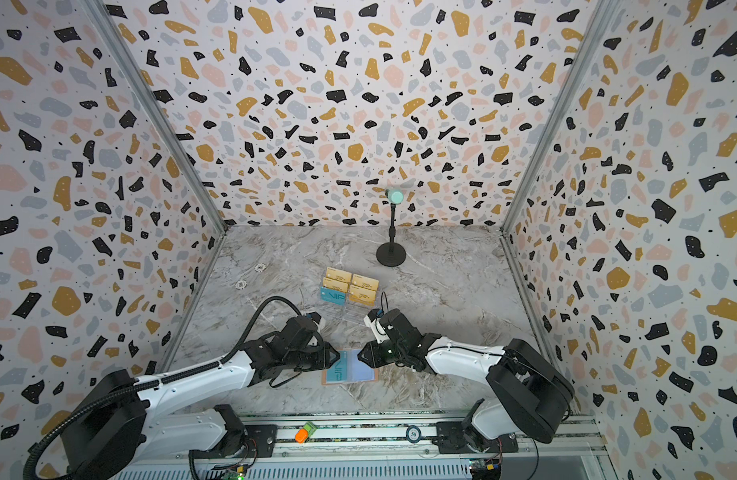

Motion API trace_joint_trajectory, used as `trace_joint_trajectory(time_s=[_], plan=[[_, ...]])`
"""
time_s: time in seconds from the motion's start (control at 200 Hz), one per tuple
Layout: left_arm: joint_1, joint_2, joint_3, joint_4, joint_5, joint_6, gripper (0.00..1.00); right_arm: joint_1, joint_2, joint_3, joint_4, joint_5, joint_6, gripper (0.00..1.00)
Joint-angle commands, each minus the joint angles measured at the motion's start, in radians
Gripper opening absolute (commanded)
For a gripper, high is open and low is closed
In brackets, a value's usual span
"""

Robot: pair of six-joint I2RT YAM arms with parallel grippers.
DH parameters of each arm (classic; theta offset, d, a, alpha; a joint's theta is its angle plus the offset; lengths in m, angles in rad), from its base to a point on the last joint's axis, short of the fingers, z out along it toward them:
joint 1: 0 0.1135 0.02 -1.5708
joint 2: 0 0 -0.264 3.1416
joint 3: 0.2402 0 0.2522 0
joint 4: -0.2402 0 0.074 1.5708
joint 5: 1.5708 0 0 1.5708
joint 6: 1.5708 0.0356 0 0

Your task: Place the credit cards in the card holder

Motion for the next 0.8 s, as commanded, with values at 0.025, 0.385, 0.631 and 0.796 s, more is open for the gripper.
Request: trace_joint_trajectory(time_s=[0.025, 0.385, 0.631, 0.796], plan=[[-0.032, 0.066, 0.022, 0.144, 0.074, -0.023, 0.36, 0.002, 0.009, -0.022, -0.005, 0.036, 0.015, 0.22], [-0.041, 0.185, 0.002, 0.309, 0.108, -0.096, 0.35, 0.002, 0.027, -0.059, 0.002, 0.074, 0.021, 0.18], [-0.04, 0.223, -0.005, 0.332, 0.11, -0.108, 0.35, 0.002, 0.034, -0.069, -0.001, 0.087, 0.024, 0.16], [-0.041, 0.241, -0.013, 0.342, 0.106, -0.113, 0.35, 0.002, 0.027, -0.076, -0.002, 0.093, 0.028, 0.16]])
